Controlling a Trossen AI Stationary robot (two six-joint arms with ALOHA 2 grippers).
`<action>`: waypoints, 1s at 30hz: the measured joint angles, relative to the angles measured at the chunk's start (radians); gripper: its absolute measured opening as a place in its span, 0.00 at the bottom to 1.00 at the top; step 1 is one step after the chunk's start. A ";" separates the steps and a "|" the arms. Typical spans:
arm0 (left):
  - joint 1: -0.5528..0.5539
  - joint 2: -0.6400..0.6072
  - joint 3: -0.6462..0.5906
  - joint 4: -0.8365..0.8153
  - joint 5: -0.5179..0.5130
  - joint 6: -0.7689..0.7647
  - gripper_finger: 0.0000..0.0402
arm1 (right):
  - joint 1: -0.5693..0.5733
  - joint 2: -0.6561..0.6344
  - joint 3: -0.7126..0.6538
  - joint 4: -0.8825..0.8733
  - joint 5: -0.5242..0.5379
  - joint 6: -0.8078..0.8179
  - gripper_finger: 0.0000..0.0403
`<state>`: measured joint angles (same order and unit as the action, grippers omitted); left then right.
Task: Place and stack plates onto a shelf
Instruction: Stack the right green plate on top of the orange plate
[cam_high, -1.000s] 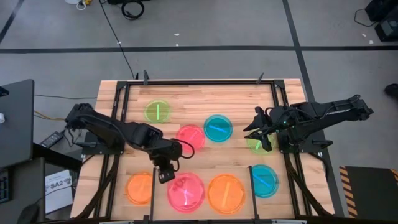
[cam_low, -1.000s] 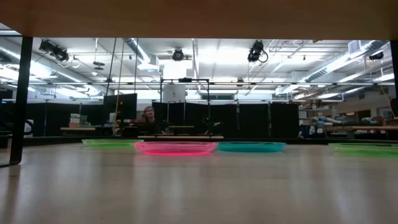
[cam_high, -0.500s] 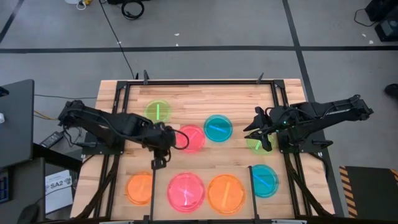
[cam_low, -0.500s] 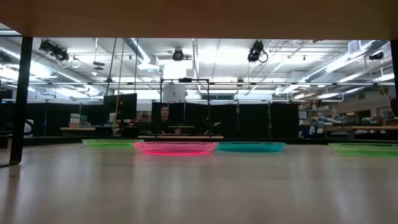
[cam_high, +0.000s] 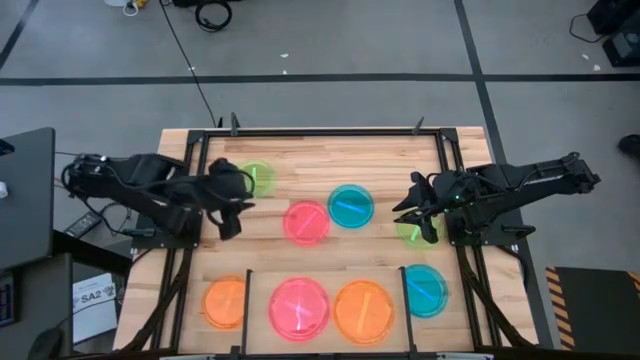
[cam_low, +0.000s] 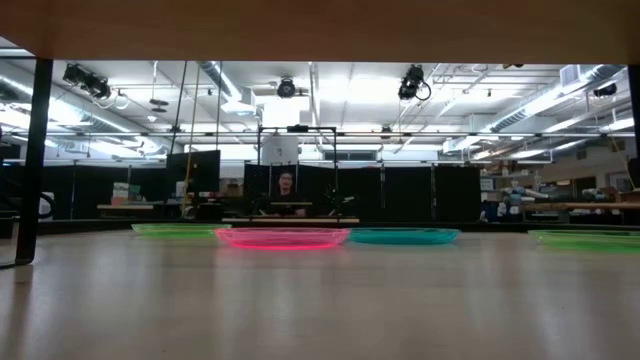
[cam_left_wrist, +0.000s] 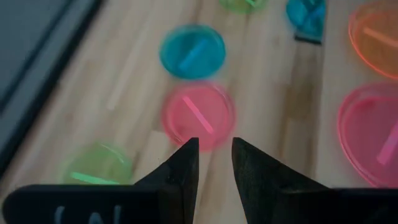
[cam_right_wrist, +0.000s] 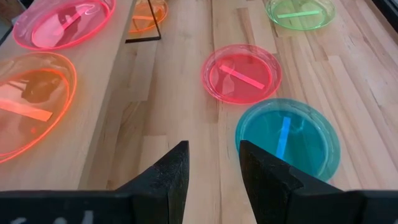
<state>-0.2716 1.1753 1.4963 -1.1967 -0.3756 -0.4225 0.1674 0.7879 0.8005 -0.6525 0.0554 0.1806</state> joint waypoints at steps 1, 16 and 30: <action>-0.007 -0.009 -0.004 0.005 -0.024 0.000 0.26 | -0.003 0.000 0.000 0.000 0.000 0.000 0.37; -0.033 -0.409 -0.762 0.742 -0.027 0.075 0.26 | -0.132 0.000 0.000 -0.004 -0.015 0.002 0.37; 0.018 -0.476 -1.108 1.209 -0.027 0.157 0.26 | -0.489 0.031 0.000 -0.143 -0.163 -0.088 0.37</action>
<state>-0.2532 0.6994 0.3882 0.0120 -0.4026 -0.2657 -0.3217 0.8191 0.8005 -0.7955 -0.1078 0.0926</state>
